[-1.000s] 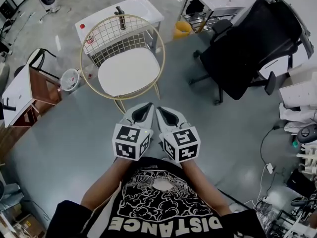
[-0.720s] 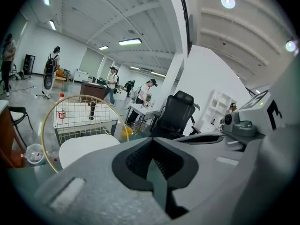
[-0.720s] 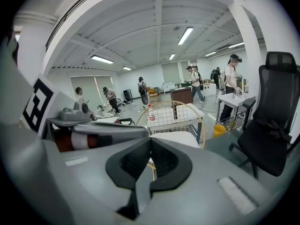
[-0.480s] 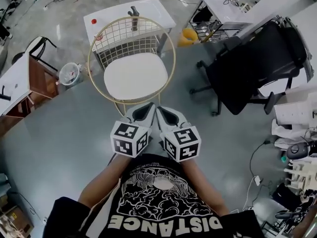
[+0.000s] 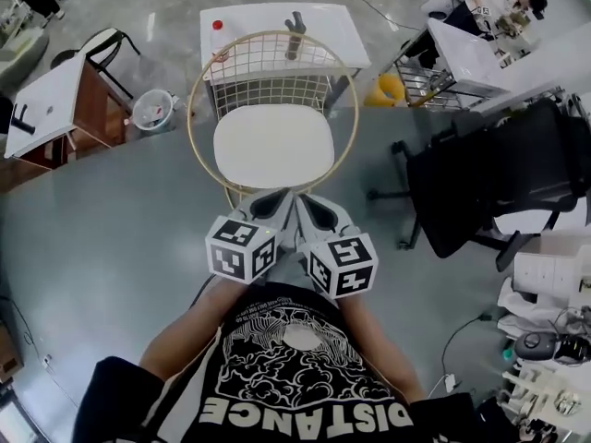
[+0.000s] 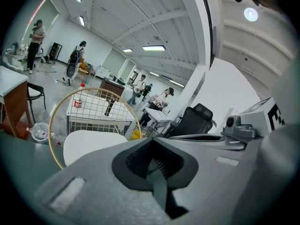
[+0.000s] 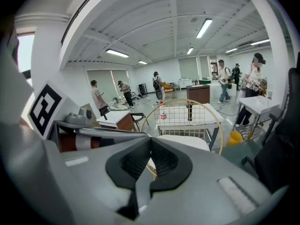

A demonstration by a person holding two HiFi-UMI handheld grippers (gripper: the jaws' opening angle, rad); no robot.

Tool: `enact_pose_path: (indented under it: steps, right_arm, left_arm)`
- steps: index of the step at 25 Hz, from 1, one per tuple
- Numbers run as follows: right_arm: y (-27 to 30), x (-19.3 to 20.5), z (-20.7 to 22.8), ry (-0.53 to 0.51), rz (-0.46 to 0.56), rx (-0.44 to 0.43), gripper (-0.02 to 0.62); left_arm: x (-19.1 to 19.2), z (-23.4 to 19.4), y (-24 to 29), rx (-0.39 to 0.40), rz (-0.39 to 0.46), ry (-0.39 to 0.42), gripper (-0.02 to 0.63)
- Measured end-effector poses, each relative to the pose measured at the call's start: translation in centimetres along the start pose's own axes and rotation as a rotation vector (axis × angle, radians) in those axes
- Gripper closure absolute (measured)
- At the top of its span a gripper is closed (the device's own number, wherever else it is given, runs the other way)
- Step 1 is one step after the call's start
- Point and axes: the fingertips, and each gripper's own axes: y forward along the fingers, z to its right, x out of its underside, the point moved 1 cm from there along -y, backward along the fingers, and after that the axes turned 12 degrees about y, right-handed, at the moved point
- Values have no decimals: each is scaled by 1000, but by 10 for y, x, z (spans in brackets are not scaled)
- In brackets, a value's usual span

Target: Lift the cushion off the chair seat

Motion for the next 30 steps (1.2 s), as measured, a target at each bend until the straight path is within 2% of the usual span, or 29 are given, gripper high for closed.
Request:
enact_pose_path:
  steps: [4, 9, 18, 24, 30]
  right_arm:
    - [10, -7, 4, -59, -68, -86, 597]
    - [32, -7, 30, -142, -151, -174, 597]
    - [40, 2, 27, -214, -260, -334, 597]
    - [51, 14, 49, -232, -292, -436, 597]
    - [68, 27, 50, -266, -313, -504, 597]
  left_arm:
    - [-2, -9, 7, -72, 64, -113, 606]
    - [15, -28, 35, -151, 144, -278, 606]
    - [31, -33, 33, -259, 295, -480, 606]
    - [63, -31, 51, -333, 367, -569, 606]
    - [88, -42, 60, -338, 410, -602, 604]
